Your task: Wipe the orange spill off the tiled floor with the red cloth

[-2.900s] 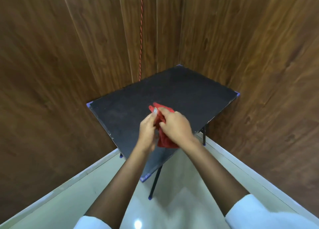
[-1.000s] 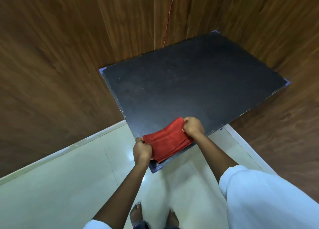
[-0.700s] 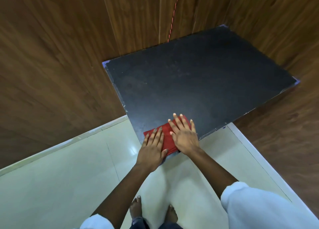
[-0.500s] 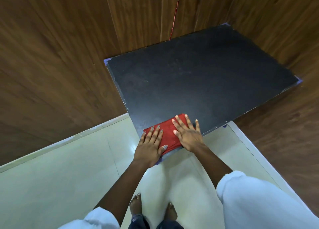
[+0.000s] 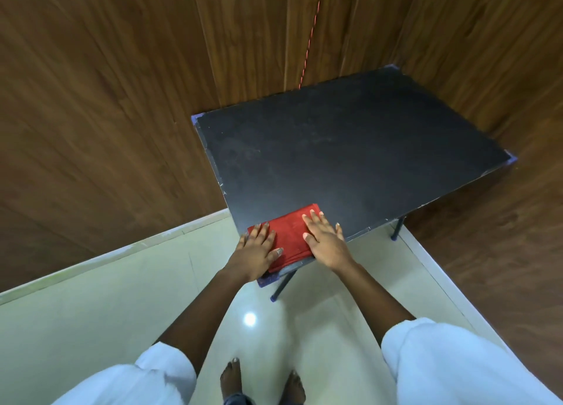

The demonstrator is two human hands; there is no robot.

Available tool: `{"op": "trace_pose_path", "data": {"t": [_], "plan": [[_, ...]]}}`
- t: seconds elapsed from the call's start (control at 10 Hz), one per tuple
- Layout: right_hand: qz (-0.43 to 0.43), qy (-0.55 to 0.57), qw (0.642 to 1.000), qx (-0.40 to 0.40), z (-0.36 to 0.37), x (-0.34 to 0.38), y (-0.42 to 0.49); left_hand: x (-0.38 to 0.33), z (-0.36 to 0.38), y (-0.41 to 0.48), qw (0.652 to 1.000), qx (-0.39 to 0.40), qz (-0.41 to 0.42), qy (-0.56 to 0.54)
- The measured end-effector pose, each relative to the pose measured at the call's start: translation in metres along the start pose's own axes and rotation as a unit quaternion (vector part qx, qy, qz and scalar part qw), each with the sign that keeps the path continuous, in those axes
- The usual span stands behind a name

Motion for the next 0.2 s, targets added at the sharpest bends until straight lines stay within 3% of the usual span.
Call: {"op": "trace_pose_path", "data": {"t": [0.2], "plan": [[-0.044, 0.204, 0.962, -0.177, -0.048, 0.034, -0.020, -0.007, -0.070, -0.025, 0.950, -0.152, -0.033, -0.272]]}}
Point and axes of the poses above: each hand's wrist, its own y-axis towards the middle knuckle, its own z-axis out of the palm, x = y × z, the point moved 3 cm from there along y, towards the middle knuckle, and after that the axes turned 10 degrees about y, right-handed, at the moved point
